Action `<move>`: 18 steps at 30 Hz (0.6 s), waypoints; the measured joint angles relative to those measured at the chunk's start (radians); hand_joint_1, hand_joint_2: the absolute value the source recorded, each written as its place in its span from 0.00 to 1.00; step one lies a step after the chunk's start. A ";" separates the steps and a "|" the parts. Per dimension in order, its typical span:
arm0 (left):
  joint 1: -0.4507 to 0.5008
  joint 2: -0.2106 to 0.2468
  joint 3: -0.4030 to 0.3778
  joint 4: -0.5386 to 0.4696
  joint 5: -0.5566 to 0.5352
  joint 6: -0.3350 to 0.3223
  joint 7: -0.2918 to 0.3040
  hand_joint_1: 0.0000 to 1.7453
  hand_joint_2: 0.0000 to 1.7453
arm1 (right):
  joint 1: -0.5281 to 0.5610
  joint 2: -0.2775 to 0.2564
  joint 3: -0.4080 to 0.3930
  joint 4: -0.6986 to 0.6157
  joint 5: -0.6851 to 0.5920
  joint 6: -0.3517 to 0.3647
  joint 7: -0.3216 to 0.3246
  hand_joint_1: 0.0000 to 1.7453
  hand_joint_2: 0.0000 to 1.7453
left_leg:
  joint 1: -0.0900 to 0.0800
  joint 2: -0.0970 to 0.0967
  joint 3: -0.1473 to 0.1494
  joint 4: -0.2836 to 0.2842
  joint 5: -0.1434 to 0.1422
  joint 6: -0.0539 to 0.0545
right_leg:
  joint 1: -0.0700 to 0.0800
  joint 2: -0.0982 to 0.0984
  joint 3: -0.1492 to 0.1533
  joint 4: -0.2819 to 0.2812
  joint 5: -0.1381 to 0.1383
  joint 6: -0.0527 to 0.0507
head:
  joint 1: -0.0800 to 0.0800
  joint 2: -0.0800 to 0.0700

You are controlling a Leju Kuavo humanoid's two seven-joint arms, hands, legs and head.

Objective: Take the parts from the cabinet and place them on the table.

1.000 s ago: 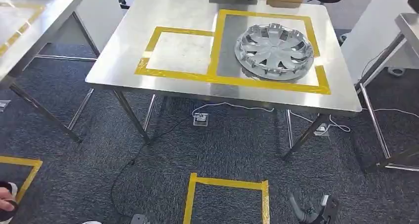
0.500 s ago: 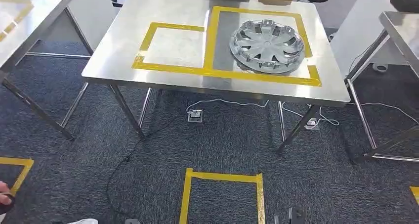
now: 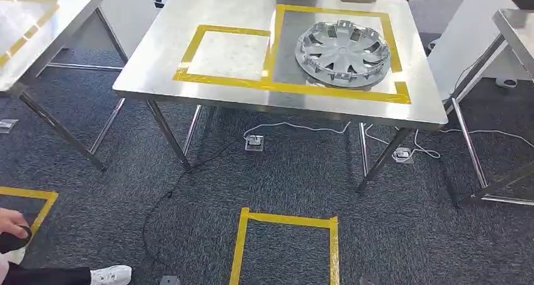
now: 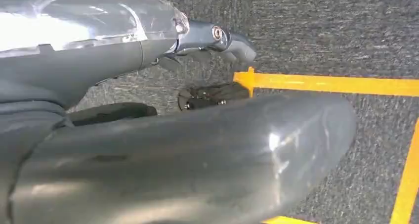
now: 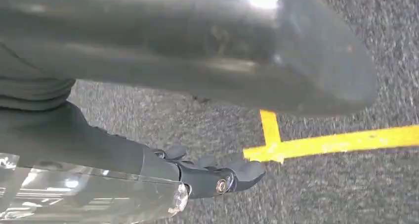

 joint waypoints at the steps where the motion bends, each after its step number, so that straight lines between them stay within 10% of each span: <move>1: 0.000 0.000 0.000 0.000 0.000 0.000 0.000 0.00 0.00 | 0.000 0.001 0.004 0.001 -0.001 -0.001 0.000 0.00 0.00 | 0.001 -0.003 -0.024 0.065 -0.050 -0.002 | 0.001 0.000 -0.008 0.002 0.004 -0.005 | -0.011 0.000; 4: 0.001 0.001 0.000 0.000 0.000 0.000 -0.001 0.00 0.00 | 0.001 0.004 0.014 0.007 -0.002 -0.002 0.000 0.00 0.00 | 0.001 -0.005 -0.089 0.256 -0.135 -0.010 | 0.005 -0.003 -0.035 0.011 0.017 -0.005 | -0.029 0.000; 8: 0.001 0.004 0.000 0.003 0.000 0.000 -0.001 0.00 0.00 | 0.000 0.007 0.025 0.011 -0.003 -0.003 0.000 0.00 0.00 | 0.001 -0.005 0.075 0.013 -0.017 -0.002 | 0.005 -0.001 -0.059 0.036 0.021 0.001 | -0.043 0.000; 9: -0.001 0.005 0.000 0.003 0.000 0.000 0.000 0.00 0.00 | 0.000 0.008 0.030 0.012 -0.003 -0.003 0.000 0.00 0.00 | -0.002 -0.007 0.096 -0.029 -0.034 0.005 | 0.010 -0.001 -0.065 0.042 0.021 0.007 | -0.044 0.000; 13: 0.002 0.008 0.000 0.004 -0.002 0.000 0.000 0.00 0.00 | 0.000 0.008 0.032 0.014 -0.012 -0.003 -0.006 0.00 0.00 | -0.006 -0.009 0.082 -0.037 -0.015 0.030 | 0.008 0.000 -0.077 0.044 0.037 0.033 | -0.038 0.000; 15: -0.002 0.008 0.000 0.005 -0.005 0.002 -0.002 0.00 0.00 | 0.000 0.002 0.036 0.017 -0.015 -0.002 -0.007 0.00 0.00 | 0.001 -0.007 0.070 -0.042 0.000 0.046 | 0.006 0.005 -0.094 0.079 -0.006 0.046 | -0.037 0.000; 18: 0.000 0.003 0.000 0.004 -0.016 0.005 -0.004 0.00 0.00 | -0.001 0.001 0.038 0.018 -0.024 0.006 -0.007 0.00 0.00 | -0.001 -0.006 0.046 -0.041 0.017 0.052 | 0.001 0.004 -0.169 0.300 -0.141 0.061 | -0.018 0.000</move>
